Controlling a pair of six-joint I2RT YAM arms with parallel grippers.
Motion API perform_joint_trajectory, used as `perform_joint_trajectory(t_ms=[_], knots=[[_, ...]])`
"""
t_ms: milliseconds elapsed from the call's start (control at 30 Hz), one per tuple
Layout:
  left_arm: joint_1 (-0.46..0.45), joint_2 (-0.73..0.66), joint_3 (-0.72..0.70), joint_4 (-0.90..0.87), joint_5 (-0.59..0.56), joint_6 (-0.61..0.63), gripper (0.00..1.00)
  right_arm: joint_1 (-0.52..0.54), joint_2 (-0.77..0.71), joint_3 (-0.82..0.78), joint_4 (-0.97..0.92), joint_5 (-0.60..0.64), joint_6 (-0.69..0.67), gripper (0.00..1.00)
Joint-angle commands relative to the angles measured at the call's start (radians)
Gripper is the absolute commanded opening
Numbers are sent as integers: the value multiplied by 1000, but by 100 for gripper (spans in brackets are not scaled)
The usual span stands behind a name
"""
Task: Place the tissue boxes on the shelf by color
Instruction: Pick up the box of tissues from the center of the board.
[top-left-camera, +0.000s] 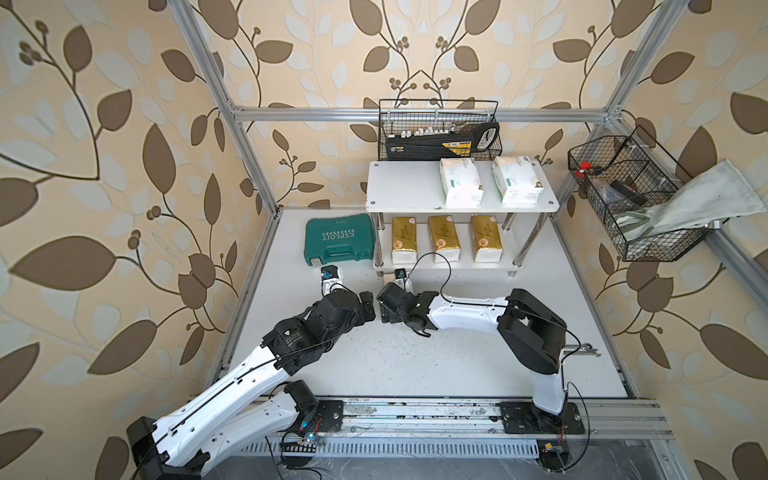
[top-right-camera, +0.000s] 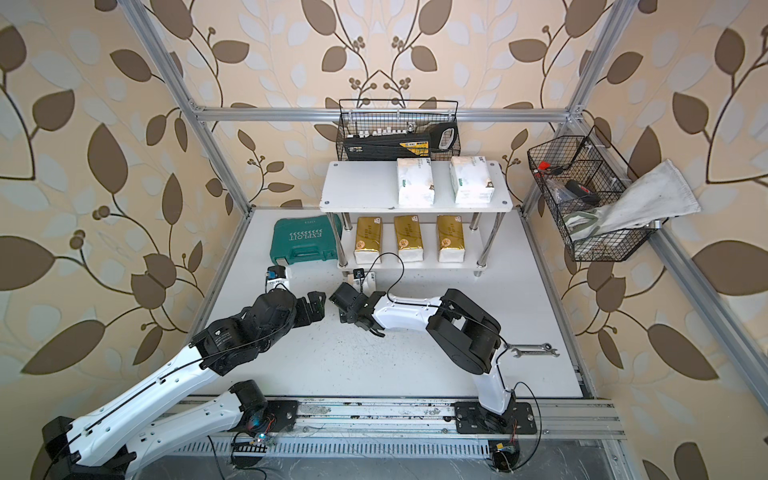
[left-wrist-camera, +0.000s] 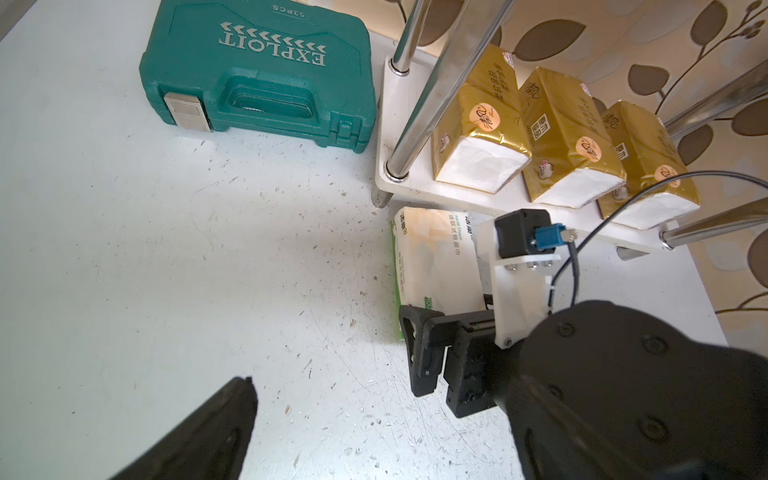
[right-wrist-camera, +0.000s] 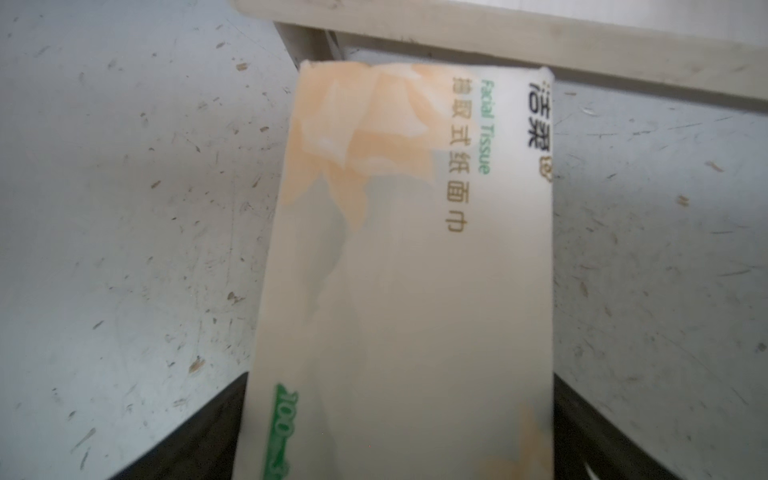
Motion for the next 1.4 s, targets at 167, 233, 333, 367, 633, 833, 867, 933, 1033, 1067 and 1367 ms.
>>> perform_joint_trajectory(t_ms=[167, 233, 333, 367, 633, 833, 867, 933, 1033, 1067, 1367], knots=[[12, -12, -6, 19, -2, 22, 99, -16, 48, -6, -9, -32, 7, 99], [12, -12, -7, 20, -4, 21, 99, -22, 52, -8, 0, -46, -5, 99], [12, -9, -8, 20, -4, 16, 99, -26, 52, -13, 10, -62, -22, 98], [12, -8, -8, 20, -3, 15, 99, -27, 51, -14, 14, -66, -28, 98], [12, -3, 7, 15, -5, 16, 99, -28, 3, -84, 56, -108, -58, 88], [12, -1, 39, 6, -9, 16, 99, -17, -103, -187, 93, -117, -73, 83], [12, 0, 50, 5, -9, 17, 99, -13, -123, -203, 95, -113, -77, 83], [12, 3, 68, 4, -8, 24, 99, -4, -159, -232, 97, -106, -83, 83], [12, 9, 99, -1, -1, 33, 99, 7, -216, -270, 90, -104, -86, 82], [12, 11, 111, -3, 3, 34, 99, 12, -237, -282, 84, -106, -86, 82], [12, 32, 220, 21, 39, 58, 99, 70, -448, -315, -28, -111, -71, 81]])
